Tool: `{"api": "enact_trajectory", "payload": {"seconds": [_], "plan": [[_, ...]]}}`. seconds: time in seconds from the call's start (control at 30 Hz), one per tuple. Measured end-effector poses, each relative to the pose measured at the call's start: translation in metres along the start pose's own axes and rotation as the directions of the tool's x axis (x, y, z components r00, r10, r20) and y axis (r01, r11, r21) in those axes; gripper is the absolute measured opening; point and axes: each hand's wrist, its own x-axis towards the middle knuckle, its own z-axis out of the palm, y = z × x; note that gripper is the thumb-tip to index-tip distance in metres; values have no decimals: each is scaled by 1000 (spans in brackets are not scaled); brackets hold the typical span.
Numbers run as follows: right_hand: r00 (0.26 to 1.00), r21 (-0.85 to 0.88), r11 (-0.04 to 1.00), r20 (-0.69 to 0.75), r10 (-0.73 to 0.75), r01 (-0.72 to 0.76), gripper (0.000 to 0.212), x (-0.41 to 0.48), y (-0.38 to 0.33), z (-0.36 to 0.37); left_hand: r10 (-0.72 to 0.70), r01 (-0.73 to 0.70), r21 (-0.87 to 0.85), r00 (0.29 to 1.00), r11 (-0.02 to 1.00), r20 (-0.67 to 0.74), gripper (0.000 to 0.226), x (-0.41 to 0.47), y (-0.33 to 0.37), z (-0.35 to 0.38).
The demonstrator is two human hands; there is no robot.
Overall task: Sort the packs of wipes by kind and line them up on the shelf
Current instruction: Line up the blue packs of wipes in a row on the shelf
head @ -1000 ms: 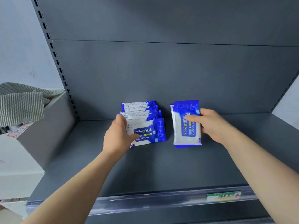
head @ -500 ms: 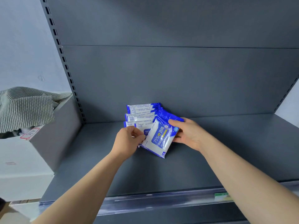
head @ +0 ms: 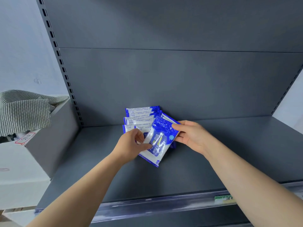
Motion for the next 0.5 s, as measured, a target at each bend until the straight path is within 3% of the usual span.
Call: {"api": "enact_trajectory", "payload": {"seconds": [0.1, 0.23, 0.37, 0.5], "plan": [[999, 53, 998, -48, -22, 25, 5, 2, -6, -5, -14, 15, -19, 999, 1000, 41, 35, -2, 1, 0], [969, 105, 985, -225, -107, 134, 11, 6, -20, -22, -19, 17, 43, 999, 999, 37, 30, 2, -4, -9], [913, -15, 976, -350, -210, 219, 16, 7, -34, -45, -8, 8, 64, 1000, 998, 0, 21, 9, -2, -18], [870, -77, 952, -389, -304, 298, 18, 4, -47, -58, 25, -21, 191, 999, 981, -19, 29, 13, 3, -21]]}}
